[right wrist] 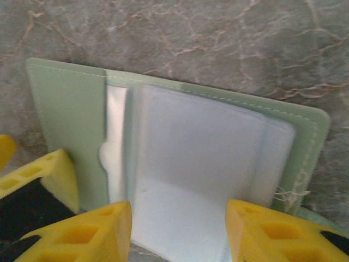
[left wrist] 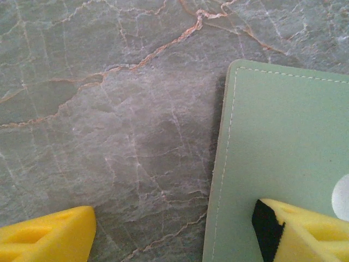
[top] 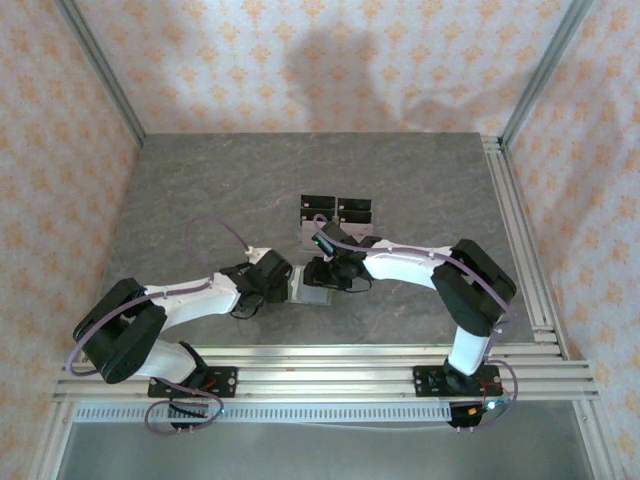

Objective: Put the credit cards into the card holder

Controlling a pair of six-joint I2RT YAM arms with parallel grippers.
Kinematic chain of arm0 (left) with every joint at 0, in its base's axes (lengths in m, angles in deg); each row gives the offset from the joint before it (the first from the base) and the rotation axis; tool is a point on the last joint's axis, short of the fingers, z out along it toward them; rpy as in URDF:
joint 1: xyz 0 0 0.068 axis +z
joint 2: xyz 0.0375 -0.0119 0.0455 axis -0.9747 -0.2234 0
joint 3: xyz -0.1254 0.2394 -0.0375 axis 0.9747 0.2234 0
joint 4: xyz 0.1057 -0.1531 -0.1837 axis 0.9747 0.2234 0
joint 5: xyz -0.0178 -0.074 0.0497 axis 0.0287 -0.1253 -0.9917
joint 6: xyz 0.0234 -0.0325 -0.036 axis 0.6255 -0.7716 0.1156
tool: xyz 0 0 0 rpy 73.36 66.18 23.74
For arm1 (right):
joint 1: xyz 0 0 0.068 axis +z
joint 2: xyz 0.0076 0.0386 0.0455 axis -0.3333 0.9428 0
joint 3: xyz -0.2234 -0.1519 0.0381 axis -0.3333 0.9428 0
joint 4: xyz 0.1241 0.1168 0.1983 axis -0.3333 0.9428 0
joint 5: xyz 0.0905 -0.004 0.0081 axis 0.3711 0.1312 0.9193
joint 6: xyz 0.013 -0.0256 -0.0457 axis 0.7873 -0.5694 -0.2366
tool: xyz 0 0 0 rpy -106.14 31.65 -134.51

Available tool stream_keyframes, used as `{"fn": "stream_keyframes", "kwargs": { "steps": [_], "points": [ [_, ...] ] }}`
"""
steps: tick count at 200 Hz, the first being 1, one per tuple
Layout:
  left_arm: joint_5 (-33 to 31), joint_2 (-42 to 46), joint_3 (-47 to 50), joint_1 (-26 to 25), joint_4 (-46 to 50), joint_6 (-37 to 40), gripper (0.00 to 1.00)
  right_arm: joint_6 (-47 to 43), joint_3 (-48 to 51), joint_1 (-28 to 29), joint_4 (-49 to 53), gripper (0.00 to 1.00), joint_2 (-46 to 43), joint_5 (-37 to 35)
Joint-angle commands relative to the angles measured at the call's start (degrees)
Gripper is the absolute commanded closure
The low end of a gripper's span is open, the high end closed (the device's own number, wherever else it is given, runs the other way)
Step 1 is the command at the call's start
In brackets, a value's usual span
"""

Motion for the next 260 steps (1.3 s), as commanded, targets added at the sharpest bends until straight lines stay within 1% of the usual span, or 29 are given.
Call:
{"fn": "stream_keyframes", "kwargs": {
  "steps": [1, 37, 52, 75, 91, 195, 217, 260],
  "points": [
    [0.3, 0.4, 1.5, 0.4, -0.3, -0.8, 0.22, 1.4, -0.5, 0.2, -3.4, 0.52, 1.1, 2.2],
    [0.4, 1.1, 2.0, 0.3, -0.5, -0.9, 0.22, 2.6, -0.4, 0.3, -4.9, 0.52, 1.4, 2.8],
    [0.2, 1.4, 2.1, 0.3, -0.2, -1.0, 0.22, 2.7, -0.8, 0.2, -3.9, 0.52, 1.4, 2.8],
    [0.2, 2.1, 2.5, 0.4, -0.4, -1.1, 0.23, 3.4, 2.1, 0.1, -3.8, 0.52, -1.7, 0.1],
    [0.4, 2.0, 2.7, 0.3, -0.8, -1.2, 0.23, 3.3, 3.1, -0.5, -3.3, 0.52, -2.9, -0.1],
    [0.8, 1.9, 3.6, 0.3, -1.4, -1.4, 0.24, 2.6, 5.2, -0.6, -0.5, 0.52, -5.2, -2.8],
    [0.8, 1.8, 3.6, 0.3, -1.6, -1.4, 0.24, 2.7, 5.4, -0.7, -0.9, 0.52, -4.6, -2.5],
    [1.5, 0.9, 3.7, 0.2, -2.5, -1.5, 0.25, 2.6, 3.5, -0.6, -2.5, 0.52, -1.0, 0.1]
  ]
}}
